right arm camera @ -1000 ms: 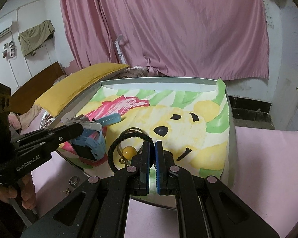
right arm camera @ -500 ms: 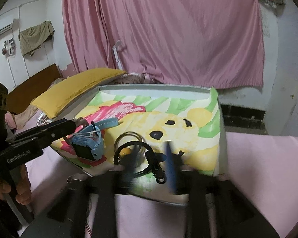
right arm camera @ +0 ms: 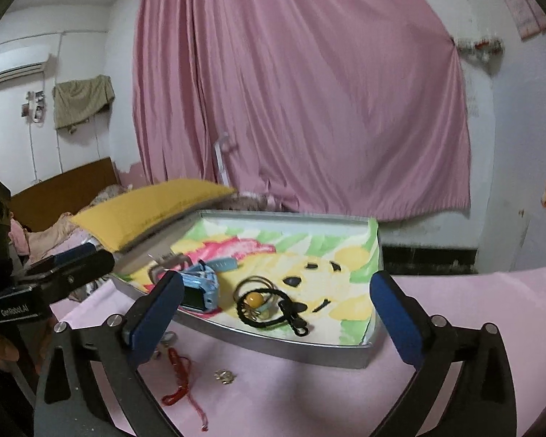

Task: Organize jewelry
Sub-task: 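Withdraw both tools from the tray back toward the remaining jewelry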

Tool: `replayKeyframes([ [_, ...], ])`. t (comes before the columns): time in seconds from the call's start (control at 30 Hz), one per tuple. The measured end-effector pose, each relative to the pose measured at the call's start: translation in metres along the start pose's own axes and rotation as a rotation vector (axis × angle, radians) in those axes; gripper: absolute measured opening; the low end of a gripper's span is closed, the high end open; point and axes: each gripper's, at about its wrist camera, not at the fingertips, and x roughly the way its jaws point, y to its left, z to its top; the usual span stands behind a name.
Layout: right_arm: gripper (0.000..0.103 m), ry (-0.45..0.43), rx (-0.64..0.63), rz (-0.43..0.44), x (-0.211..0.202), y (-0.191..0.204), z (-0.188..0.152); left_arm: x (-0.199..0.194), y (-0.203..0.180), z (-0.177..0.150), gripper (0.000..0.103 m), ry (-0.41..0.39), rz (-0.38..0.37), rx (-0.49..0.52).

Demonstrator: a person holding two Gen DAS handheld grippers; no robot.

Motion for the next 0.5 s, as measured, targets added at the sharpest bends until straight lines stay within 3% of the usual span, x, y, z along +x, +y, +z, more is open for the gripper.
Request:
replayKeyframes([
  [0.3,0.101,-0.137,-0.112,-0.007,-0.054,0.026,-0.005,-0.036,-0.002,-0.015,0.102,-0.016,0.002,0.047],
  [0.5,0.101,-0.062,-0.128,0.025,-0.060,0.030,-0.011,-0.044,-0.002,-0.023,0.102,0.011,-0.002,0.072],
])
